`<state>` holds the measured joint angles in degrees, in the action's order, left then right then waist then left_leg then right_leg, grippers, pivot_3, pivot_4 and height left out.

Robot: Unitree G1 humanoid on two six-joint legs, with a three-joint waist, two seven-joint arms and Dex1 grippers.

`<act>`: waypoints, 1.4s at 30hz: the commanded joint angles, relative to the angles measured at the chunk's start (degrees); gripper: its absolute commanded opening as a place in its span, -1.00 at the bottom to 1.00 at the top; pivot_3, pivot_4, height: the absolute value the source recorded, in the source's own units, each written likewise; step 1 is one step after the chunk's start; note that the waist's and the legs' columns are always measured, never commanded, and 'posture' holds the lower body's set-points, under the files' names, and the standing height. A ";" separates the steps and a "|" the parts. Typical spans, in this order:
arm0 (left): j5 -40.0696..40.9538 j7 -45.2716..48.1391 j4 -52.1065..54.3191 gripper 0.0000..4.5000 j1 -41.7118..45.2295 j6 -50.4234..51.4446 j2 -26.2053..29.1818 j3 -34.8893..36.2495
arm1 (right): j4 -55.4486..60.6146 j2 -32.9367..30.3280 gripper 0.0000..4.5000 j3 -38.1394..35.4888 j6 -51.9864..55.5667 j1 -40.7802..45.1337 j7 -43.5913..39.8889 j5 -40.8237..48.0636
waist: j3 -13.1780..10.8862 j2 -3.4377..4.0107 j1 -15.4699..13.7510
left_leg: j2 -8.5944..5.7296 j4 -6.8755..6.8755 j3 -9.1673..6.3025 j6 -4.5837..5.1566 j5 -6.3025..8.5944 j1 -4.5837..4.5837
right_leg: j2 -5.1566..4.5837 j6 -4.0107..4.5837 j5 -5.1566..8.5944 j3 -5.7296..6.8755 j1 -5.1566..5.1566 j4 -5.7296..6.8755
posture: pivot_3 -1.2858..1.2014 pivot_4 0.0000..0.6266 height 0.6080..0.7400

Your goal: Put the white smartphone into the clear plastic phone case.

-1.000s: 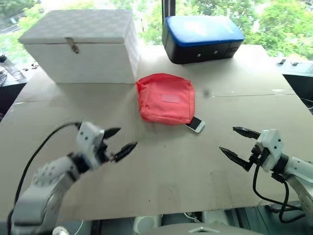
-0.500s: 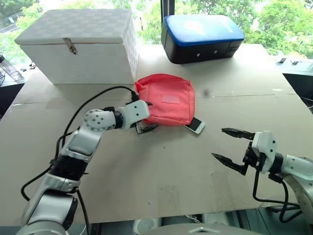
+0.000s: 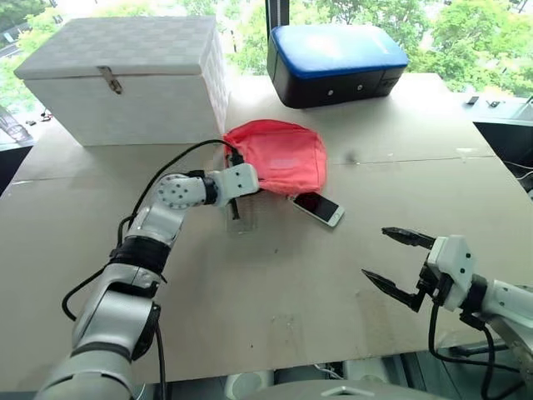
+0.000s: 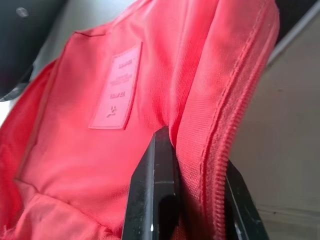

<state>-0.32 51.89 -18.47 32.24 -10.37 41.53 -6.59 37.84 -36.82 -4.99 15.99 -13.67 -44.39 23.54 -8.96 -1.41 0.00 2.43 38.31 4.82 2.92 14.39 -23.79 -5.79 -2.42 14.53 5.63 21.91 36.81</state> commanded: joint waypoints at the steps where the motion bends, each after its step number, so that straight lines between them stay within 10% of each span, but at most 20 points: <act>1: 2.24 -1.44 9.85 -0.94 -5.45 6.33 7.41 9.75 | 0.62 0.49 1.00 1.17 -0.17 2.74 -0.25 1.32 | -0.03 -0.05 0.72 | -0.01 -0.01 -0.15 -0.01 0.00 0.01 | 0.03 0.00 0.00 0.00 0.01 0.00 | 0.03 -0.52 0.91; 7: 1.29 -0.76 8.16 -0.94 -31.17 7.12 18.82 26.41 | -4.08 1.20 1.00 4.58 1.18 11.30 -3.09 3.60 | -0.04 -0.01 2.41 | -0.04 -0.13 -0.14 -0.06 0.04 0.23 | 0.03 -0.01 0.01 -0.35 0.12 -0.01 | 0.03 -0.52 0.91; 17: 1.90 -7.81 -2.93 -0.94 -46.01 2.97 18.14 36.60 | -8.84 -0.54 1.00 5.68 2.92 18.77 -7.52 4.86 | -0.06 0.03 -0.30 | -0.15 -0.11 -0.35 -0.07 0.36 0.11 | -0.47 0.04 0.00 -0.12 0.26 -0.01 | 0.03 -0.52 0.91; 24: 31.82 12.52 21.60 0.32 -41.57 29.40 19.22 37.91 | -6.22 -0.82 1.00 4.01 5.70 18.88 -5.90 7.01 | -0.05 -0.23 -1.13 | -0.15 -0.08 -0.69 -0.43 0.22 -0.10 | -0.52 0.08 -0.01 0.02 0.26 0.00 | 0.03 -0.52 0.91; 27: 36.62 16.79 28.07 0.99 -38.56 37.58 23.89 34.99 | -5.55 -1.17 1.00 3.48 6.40 18.42 -5.62 7.58 | -0.10 -0.15 -0.72 | -0.17 -0.04 -0.64 -0.43 0.21 -0.04 | -0.43 0.06 -0.01 0.03 0.20 0.00 | 0.03 -0.52 0.91; 36: 21.33 24.28 18.76 0.99 -11.65 28.06 17.66 4.39 | -2.17 -1.91 1.00 1.96 7.73 16.26 -2.87 7.50 | -0.04 0.06 -0.91 | -0.25 -0.06 -0.39 -0.15 0.05 0.02 | 0.17 0.02 -0.01 -0.17 0.19 0.08 | 0.03 -0.52 0.91; 42: 8.32 33.34 -7.00 0.99 4.10 7.53 11.03 -6.70 | 0.76 -2.40 1.00 -0.21 7.89 12.31 -0.90 7.26 | -0.03 -0.09 -0.98 | -0.26 0.01 -0.23 -0.14 0.06 -0.05 | 0.29 0.02 -0.01 -0.25 0.24 0.01 | 0.03 -0.52 0.91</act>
<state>10.79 82.93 -19.94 33.42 2.68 53.07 -12.39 35.80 -38.91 -3.35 24.41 -0.77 -45.89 30.46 -8.98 -1.50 -0.99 2.16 38.32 4.60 2.79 14.45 -23.83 -5.49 -2.40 14.52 5.37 22.15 36.83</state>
